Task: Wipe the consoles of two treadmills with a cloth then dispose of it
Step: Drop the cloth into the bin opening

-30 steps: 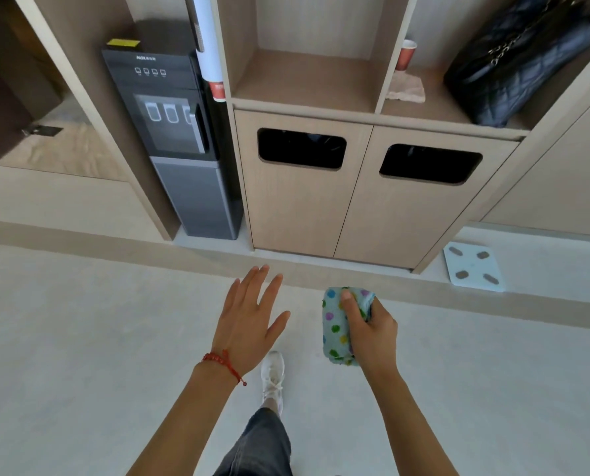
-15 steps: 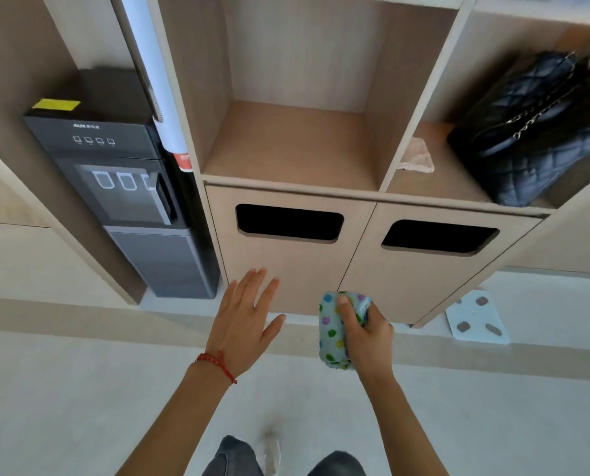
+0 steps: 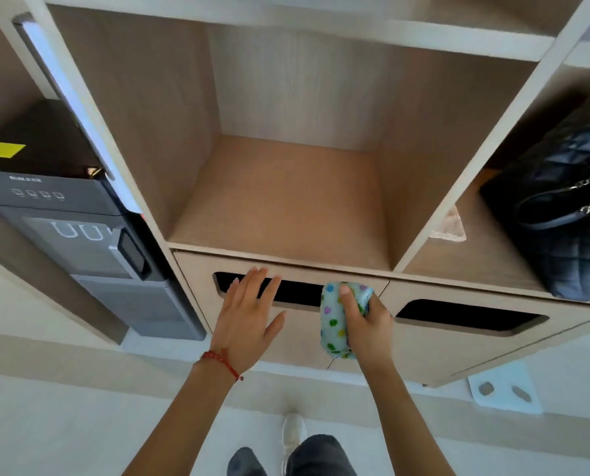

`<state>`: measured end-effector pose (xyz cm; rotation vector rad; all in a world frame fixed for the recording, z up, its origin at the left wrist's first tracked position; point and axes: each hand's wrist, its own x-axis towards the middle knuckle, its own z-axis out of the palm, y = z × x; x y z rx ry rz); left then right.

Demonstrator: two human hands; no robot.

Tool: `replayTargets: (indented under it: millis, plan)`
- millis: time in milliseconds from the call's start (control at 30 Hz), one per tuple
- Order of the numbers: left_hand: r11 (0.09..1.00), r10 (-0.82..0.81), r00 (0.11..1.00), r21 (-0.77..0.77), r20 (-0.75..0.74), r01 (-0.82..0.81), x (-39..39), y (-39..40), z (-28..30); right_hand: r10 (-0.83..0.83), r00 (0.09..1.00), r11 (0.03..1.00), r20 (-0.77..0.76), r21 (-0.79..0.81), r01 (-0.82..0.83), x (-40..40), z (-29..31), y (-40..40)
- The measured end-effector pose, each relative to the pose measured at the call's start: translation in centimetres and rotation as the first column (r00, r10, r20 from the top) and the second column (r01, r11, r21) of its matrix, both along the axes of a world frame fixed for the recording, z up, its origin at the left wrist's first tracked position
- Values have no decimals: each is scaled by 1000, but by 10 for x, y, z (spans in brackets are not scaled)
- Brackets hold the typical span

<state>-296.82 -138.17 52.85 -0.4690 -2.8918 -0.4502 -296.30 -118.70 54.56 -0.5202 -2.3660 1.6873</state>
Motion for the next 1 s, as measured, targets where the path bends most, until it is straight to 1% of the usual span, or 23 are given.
replayTargets:
  millis: [133, 233, 300, 500, 633, 767, 900, 1000]
  plan:
    - [1000, 22, 1000, -5, 18, -22, -47, 8, 4, 43, 999, 998, 25, 34, -43, -54, 6, 7]
    - [999, 50, 998, -22, 45, -49, -73, 11, 3, 58, 996, 998, 69, 17, -59, -86, 8, 11]
    - [998, 53, 997, -38, 56, -51, -88, 12, 4, 62, 995, 997, 79, 49, -66, -105, 9, 13]
    - [1000, 7, 997, -27, 78, -5, -132, 9, 1, 5, 992, 988, 126, 150, -24, -155, 3, 14]
    - [999, -15, 995, -39, 94, 19, -156, 7, -1, -12, 982, 975, 186, 221, -30, -177, 2, 11]
    - [998, -19, 994, -54, 112, 25, -173, 4, -2, -10, 967, 947, 253, 312, -72, -190, 6, 9]
    - [997, -14, 993, -70, 119, 23, -180, 1, -1, -38, 957, 920, 288, 384, -79, -193, 2, 6]
    - [997, -10, 992, -72, 126, 20, -180, 0, -4, -84, 958, 901, 276, 431, -46, -194, -4, 4]
